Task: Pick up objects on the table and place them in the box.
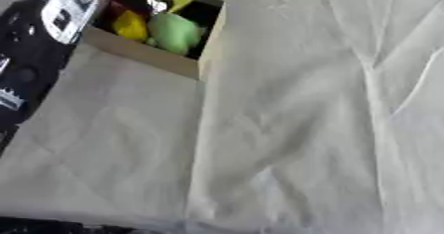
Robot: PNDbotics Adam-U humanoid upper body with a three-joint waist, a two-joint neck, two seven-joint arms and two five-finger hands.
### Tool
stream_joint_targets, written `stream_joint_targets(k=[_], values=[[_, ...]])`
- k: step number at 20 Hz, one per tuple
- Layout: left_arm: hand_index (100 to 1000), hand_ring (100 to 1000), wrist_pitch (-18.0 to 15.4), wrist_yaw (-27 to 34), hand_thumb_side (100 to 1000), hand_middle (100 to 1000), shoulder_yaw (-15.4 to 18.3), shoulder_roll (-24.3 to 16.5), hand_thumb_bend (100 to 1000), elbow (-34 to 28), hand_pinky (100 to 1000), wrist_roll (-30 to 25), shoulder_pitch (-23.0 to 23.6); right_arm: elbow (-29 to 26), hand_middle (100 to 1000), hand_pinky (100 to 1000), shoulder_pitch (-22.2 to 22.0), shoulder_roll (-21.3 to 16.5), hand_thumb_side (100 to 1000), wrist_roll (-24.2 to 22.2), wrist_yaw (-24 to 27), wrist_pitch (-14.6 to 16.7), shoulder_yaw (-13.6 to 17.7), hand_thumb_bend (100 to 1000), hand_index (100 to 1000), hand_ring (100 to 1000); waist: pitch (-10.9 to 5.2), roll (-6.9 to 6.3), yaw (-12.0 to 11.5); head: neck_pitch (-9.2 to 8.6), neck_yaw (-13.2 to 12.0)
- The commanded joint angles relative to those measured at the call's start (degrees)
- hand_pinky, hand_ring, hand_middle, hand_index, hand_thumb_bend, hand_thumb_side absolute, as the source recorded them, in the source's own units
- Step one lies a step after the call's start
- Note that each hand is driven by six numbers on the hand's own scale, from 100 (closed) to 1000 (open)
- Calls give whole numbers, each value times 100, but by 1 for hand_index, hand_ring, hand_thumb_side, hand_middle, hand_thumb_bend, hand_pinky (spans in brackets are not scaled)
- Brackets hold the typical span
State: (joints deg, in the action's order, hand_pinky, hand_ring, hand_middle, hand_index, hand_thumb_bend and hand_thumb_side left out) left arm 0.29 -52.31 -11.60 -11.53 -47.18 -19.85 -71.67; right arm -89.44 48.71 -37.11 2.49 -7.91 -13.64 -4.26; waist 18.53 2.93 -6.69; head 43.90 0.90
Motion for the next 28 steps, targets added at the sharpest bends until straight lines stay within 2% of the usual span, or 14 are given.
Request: stream_joint_targets(k=[1, 4, 6, 8, 11, 13, 15, 16, 20, 23, 25, 28], values=[[999, 905, -172, -108, 515, 832, 69, -24, 574, -62, 856, -23, -149, -87, 630, 799, 97, -110, 723, -23, 28, 14, 40, 100, 810, 780, -55, -83, 10, 22, 23], [992, 904, -253, -103, 499, 829, 91, -51, 608, -168, 855, -40, -162, -77, 629, 799, 78, -113, 724, -25, 22, 12, 40, 100, 809, 780, -76, -85, -1, 22, 56], [968, 902, -276, -31, 501, 824, 107, -67, 584, -266, 851, -56, -164, -67, 629, 799, 66, -111, 725, -19, 22, 11, 45, 100, 809, 780, -93, -91, -12, 22, 55], [944, 897, -265, 98, 492, 818, 112, -112, 503, -415, 846, -45, -140, -62, 629, 799, 52, -110, 723, -16, 22, 14, 46, 100, 809, 780, -114, -95, -25, 22, 69], [876, 881, -156, 393, 388, 800, 90, -307, 292, -874, 835, 140, -23, -66, 629, 799, 16, -135, 716, -10, 22, 20, 53, 100, 809, 781, -166, -103, -75, 22, 123], [865, 877, -104, 788, 386, 796, 12, -583, 200, -1473, 831, 317, 155, -87, 630, 799, -13, -179, 707, 2, 22, 29, 69, 100, 809, 781, -197, -109, -133, 22, 189], [866, 874, -67, 1337, 377, 794, -21, -950, 146, -2208, 827, 427, 399, -122, 630, 799, -43, -231, 700, 25, 23, 36, 97, 100, 810, 781, -223, -109, -194, 22, 259], [859, 868, -26, 1654, 358, 788, 7, -1167, 100, -2600, 820, 503, 549, -141, 631, 799, -63, -257, 693, 42, 26, 38, 117, 100, 809, 781, -237, -106, -226, 22, 295], [858, 860, 326, 3011, 363, 786, 168, -2105, 100, -4085, 808, 990, 1319, -202, 630, 799, -144, -335, 687, 131, 69, 38, 187, 100, 809, 780, -270, -87, -287, 22, 476], [856, 851, 540, 3979, 406, 779, 415, -2725, 100, -5014, 795, 1750, 2127, -251, 631, 799, -232, -406, 682, 221, 122, 41, 241, 100, 809, 780, -278, -44, -343, 22, 711], [855, 844, 577, 4577, 429, 775, 564, -2982, 100, -5530, 784, 2330, 2692, -297, 631, 799, -278, -429, 678, 275, 161, 49, 271, 100, 809, 780, -279, -3, -369, 22, 824], [855, 835, 457, 5201, 466, 768, 851, -3044, 100, -6223, 776, 3054, 3524, -379, 631, 799, -311, -442, 668, 349, 218, 71, 303, 100, 809, 779, -273, 48, -385, 22, 912]])
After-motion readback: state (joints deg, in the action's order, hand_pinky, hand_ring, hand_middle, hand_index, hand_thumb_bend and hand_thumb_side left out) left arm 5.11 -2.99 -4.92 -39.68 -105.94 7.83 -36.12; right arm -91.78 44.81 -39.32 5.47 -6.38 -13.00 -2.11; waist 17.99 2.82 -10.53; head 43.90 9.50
